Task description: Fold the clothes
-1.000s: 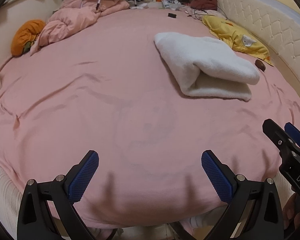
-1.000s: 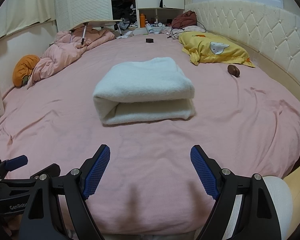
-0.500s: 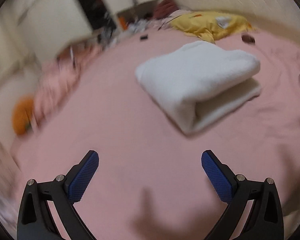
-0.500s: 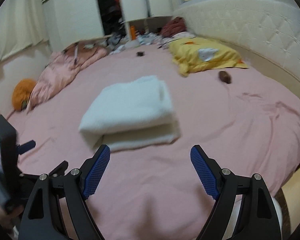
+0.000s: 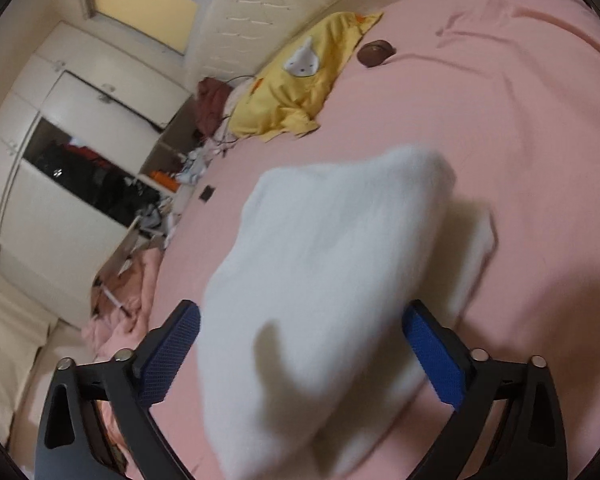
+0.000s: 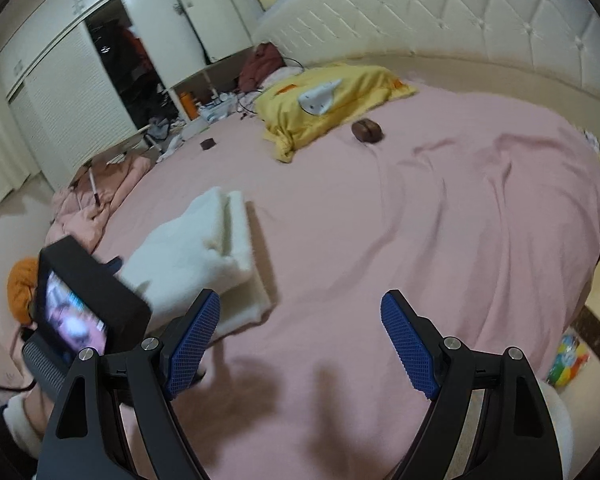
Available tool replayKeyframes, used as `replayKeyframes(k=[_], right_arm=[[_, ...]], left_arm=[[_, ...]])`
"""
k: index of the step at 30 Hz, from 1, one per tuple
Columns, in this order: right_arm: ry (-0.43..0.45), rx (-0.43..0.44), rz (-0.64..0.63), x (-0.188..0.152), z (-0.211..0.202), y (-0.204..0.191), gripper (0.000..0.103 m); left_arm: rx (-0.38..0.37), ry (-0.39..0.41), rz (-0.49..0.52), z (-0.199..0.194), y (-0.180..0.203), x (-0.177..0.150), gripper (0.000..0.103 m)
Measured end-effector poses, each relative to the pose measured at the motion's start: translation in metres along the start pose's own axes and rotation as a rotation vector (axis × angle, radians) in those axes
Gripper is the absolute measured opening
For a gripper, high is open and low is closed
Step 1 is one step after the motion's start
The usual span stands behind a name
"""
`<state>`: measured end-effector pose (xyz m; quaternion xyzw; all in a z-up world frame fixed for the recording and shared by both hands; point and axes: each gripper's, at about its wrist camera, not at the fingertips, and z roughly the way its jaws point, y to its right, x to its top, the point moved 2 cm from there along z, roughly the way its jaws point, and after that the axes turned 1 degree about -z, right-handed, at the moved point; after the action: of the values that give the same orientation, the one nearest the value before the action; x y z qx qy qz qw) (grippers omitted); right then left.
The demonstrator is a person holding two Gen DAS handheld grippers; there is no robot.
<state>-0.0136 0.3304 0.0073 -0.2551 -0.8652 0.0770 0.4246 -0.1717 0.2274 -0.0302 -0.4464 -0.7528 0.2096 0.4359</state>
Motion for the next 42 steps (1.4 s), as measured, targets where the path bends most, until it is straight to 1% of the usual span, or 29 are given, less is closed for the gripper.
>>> replayKeyframes(k=[2, 3, 5, 6, 7, 8, 9, 11, 13, 15, 17, 19, 20, 21, 23, 25, 27, 28, 30, 32, 33, 34, 35, 36, 37, 39, 40, 41, 42], right_arm=[[-0.020, 0.004, 0.035, 0.001, 0.007, 0.008, 0.083], [-0.028, 0.006, 0.048, 0.001, 0.009, 0.010, 0.083], [-0.036, 0.008, 0.060, 0.001, 0.013, 0.013, 0.083], [-0.039, 0.010, 0.064, -0.001, 0.015, 0.014, 0.083], [-0.042, 0.012, 0.064, -0.001, 0.016, 0.014, 0.083], [-0.045, 0.013, 0.062, -0.002, 0.016, 0.015, 0.083], [-0.048, 0.013, 0.060, -0.003, 0.017, 0.015, 0.083], [-0.049, 0.009, 0.053, -0.003, 0.017, 0.014, 0.083], [-0.051, 0.005, 0.046, -0.003, 0.018, 0.014, 0.083], [-0.053, 0.001, 0.039, -0.004, 0.018, 0.014, 0.083], [-0.055, -0.003, 0.031, -0.004, 0.018, 0.013, 0.083], [-0.057, -0.008, 0.024, -0.004, 0.019, 0.013, 0.083], [-0.061, -0.015, 0.017, -0.005, 0.019, 0.012, 0.083], [-0.064, -0.022, 0.010, -0.005, 0.020, 0.011, 0.083], [-0.069, -0.040, -0.007, -0.005, 0.022, 0.007, 0.083], [-0.072, -0.057, -0.035, -0.008, 0.021, 0.002, 0.083], [-0.076, -0.075, -0.069, -0.010, 0.022, -0.005, 0.083], [-0.078, -0.083, -0.086, -0.011, 0.022, -0.008, 0.083], [-0.090, -0.099, -0.122, -0.013, 0.025, -0.015, 0.083], [-0.099, -0.117, -0.161, -0.015, 0.027, -0.022, 0.083], [-0.105, -0.129, -0.184, -0.015, 0.029, -0.027, 0.083], [-0.114, -0.141, -0.209, -0.016, 0.031, -0.032, 0.083], [-0.119, -0.152, -0.225, -0.017, 0.033, -0.036, 0.083], [-0.126, -0.161, -0.241, -0.018, 0.036, -0.040, 0.083], [-0.133, -0.170, -0.257, -0.019, 0.038, -0.044, 0.083], [-0.148, -0.173, -0.280, -0.018, 0.044, -0.053, 0.083], [-0.154, -0.169, -0.289, -0.016, 0.048, -0.058, 0.083], [-0.155, -0.160, -0.299, -0.014, 0.051, -0.065, 0.083], [-0.150, -0.141, -0.318, -0.009, 0.056, -0.075, 0.083]], left_arm=[[-0.030, -0.014, -0.009, 0.011, 0.000, 0.006, 0.077], [-0.057, -0.027, -0.022, 0.016, -0.001, 0.009, 0.074], [-0.122, -0.070, -0.025, 0.030, 0.003, 0.011, 0.058], [-0.134, -0.084, -0.009, 0.036, 0.008, 0.012, 0.056], [-0.151, -0.090, -0.002, 0.037, 0.011, 0.011, 0.048], [-0.174, -0.086, -0.021, 0.035, 0.011, 0.011, 0.039], [-0.207, -0.086, -0.062, 0.032, 0.006, 0.010, 0.035], [-0.296, -0.098, -0.204, 0.030, -0.015, 0.008, 0.027], [-0.383, -0.102, -0.343, 0.034, -0.039, 0.004, 0.025], [-0.437, -0.103, -0.524, 0.033, -0.072, -0.010, 0.024], [-0.446, -0.086, -0.691, 0.028, -0.106, -0.024, 0.024], [-0.414, -0.060, -0.886, 0.022, -0.149, -0.052, 0.024], [-0.394, -0.050, -0.954, 0.021, -0.166, -0.065, 0.024], [-0.356, -0.042, -1.016, 0.017, -0.183, -0.081, 0.024], [-0.234, -0.033, -1.117, 0.005, -0.216, -0.124, 0.024], [-0.121, -0.049, -1.227, 0.001, -0.237, -0.180, 0.024], [-0.049, -0.103, -1.353, 0.000, -0.243, -0.244, 0.024], [-0.043, -0.144, -1.435, 0.002, -0.235, -0.286, 0.024], [-0.089, -0.216, -1.574, 0.010, -0.211, -0.347, 0.024], [-0.167, -0.285, -1.715, 0.023, -0.177, -0.398, 0.024], [-0.215, -0.262, -1.810, 0.026, -0.161, -0.424, 0.024], [-0.251, -0.185, -1.894, 0.023, -0.150, -0.441, 0.026], [-0.258, -0.160, -1.924, 0.022, -0.147, -0.442, 0.027], [-0.260, -0.162, -1.943, 0.021, -0.148, -0.444, 0.028], [-0.268, -0.178, -1.947, 0.018, -0.153, -0.446, 0.035], [-0.257, -0.221, -1.977, 0.007, -0.165, -0.454, 0.043], [-0.221, -0.250, -1.995, -0.002, -0.172, -0.460, 0.053], [-0.150, -0.282, -2.006, -0.011, -0.181, -0.464, 0.061], [-0.056, -0.314, -2.008, -0.020, -0.189, -0.466, 0.065]])
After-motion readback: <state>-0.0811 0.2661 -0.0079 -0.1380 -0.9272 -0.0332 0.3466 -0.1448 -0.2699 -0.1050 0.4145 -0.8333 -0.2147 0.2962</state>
